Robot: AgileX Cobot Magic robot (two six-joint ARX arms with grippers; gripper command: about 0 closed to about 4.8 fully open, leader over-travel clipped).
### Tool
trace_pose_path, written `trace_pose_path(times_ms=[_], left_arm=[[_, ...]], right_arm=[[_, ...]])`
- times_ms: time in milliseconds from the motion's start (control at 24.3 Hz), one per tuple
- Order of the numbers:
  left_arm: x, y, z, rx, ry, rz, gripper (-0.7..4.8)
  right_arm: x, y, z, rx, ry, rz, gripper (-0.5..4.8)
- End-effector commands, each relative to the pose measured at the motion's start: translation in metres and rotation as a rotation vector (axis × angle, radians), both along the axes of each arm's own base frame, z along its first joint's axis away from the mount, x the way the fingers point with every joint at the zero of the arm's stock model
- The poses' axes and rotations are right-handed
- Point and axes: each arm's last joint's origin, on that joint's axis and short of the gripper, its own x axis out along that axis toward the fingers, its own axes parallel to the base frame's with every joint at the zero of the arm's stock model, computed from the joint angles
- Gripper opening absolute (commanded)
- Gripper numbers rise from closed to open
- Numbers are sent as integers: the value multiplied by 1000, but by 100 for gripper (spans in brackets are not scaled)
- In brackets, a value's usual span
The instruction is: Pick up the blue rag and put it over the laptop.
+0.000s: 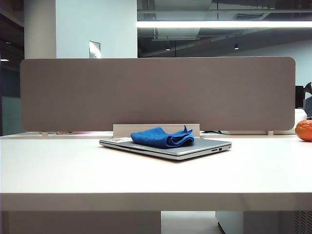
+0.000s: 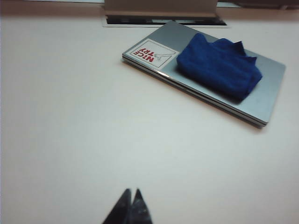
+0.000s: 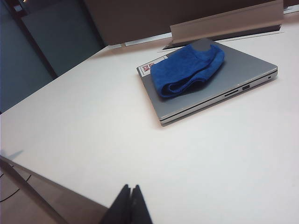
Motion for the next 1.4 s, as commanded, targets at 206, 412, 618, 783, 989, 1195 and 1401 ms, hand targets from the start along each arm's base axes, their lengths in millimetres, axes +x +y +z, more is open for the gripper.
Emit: trace_pose_path(times_ms=[206,412,618,783,989,1195,1401], left_arm=[[5,16,-28,48,35,165,-6],[1,25,-46,47,8,241,-6],[-6,34,-70,27,-95,313,-6],[-11,37,-79,20,-127,334,-6],[-20,41,-81,4,-247,366,-6],[-21,41,-80,0,-273,365,-6],[-19,39,-88,-9,-265,305,-6]], right_arm=[[0,0,0,0,-8,0,-5],[0,0,0,0,-8,0,-5],[0,0,0,0,-8,0,-5],[0,0,0,0,-8,0,-5],[0,0,0,0,-8,0,-5],[0,0,0,0,-8,0,-5],[0,0,0,0,-8,0,-5]])
